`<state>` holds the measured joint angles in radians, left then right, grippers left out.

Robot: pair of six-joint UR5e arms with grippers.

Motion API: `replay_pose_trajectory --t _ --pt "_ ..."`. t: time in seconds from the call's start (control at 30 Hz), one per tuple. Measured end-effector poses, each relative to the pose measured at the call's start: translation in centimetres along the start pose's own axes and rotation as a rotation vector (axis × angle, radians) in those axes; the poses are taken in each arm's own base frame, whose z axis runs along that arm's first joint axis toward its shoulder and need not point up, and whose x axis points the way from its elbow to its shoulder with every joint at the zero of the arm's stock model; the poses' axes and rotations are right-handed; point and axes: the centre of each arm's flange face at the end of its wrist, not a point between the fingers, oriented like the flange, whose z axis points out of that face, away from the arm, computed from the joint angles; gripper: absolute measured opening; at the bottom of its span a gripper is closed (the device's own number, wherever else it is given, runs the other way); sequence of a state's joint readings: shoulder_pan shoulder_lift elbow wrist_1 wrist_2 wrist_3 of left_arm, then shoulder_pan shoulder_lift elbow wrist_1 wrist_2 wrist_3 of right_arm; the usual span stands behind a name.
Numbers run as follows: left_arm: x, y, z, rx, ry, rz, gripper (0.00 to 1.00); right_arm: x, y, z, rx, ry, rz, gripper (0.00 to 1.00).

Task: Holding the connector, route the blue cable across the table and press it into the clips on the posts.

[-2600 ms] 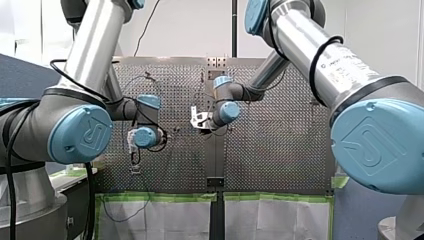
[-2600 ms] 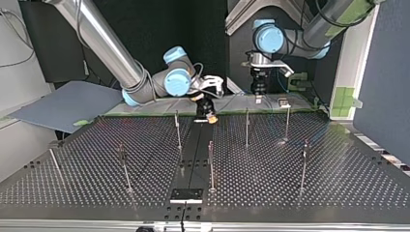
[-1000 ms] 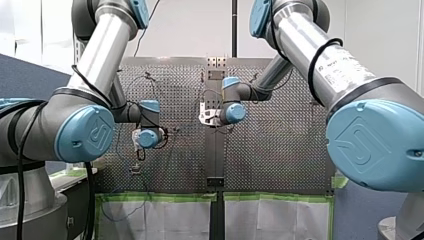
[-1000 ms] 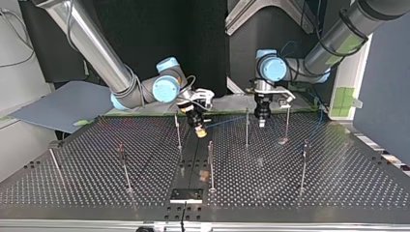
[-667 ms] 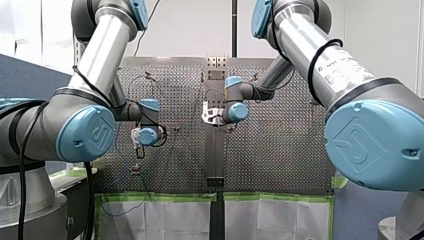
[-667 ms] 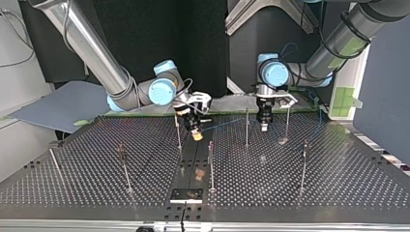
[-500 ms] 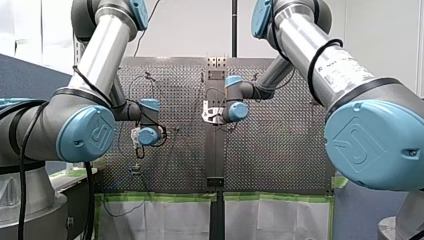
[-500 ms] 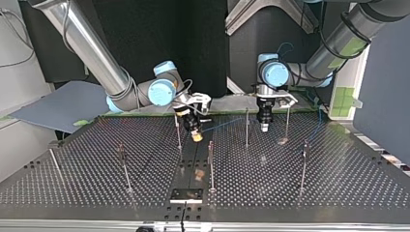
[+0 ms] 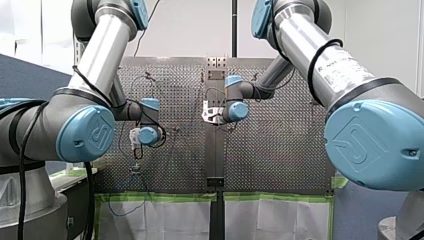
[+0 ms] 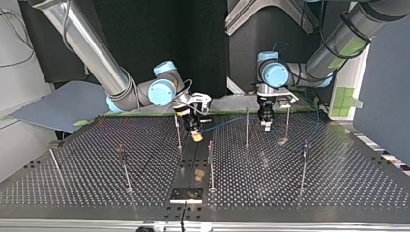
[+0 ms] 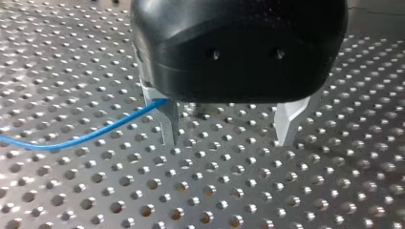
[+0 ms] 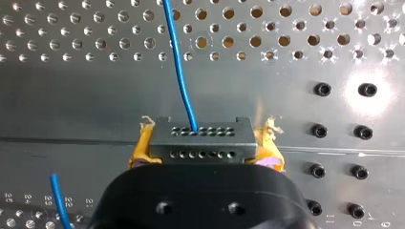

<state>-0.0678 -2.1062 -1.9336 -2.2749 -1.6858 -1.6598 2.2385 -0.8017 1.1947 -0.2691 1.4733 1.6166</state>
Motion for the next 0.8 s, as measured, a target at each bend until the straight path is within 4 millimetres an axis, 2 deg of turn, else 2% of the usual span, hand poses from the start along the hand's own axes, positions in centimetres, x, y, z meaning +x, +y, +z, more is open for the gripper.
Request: replay_pose_trajectory --t 0.3,0.8 --pt "-0.5 -0.2 -1.3 -0.002 0.055 0.047 1.00 0.0 0.0 0.0 0.000 -0.004 0.002 0.00" --pt "-2.6 -1.6 -7.1 0.015 0.064 0.050 1.00 -0.1 -0.7 -0.1 0.010 -0.006 0.001 0.00"
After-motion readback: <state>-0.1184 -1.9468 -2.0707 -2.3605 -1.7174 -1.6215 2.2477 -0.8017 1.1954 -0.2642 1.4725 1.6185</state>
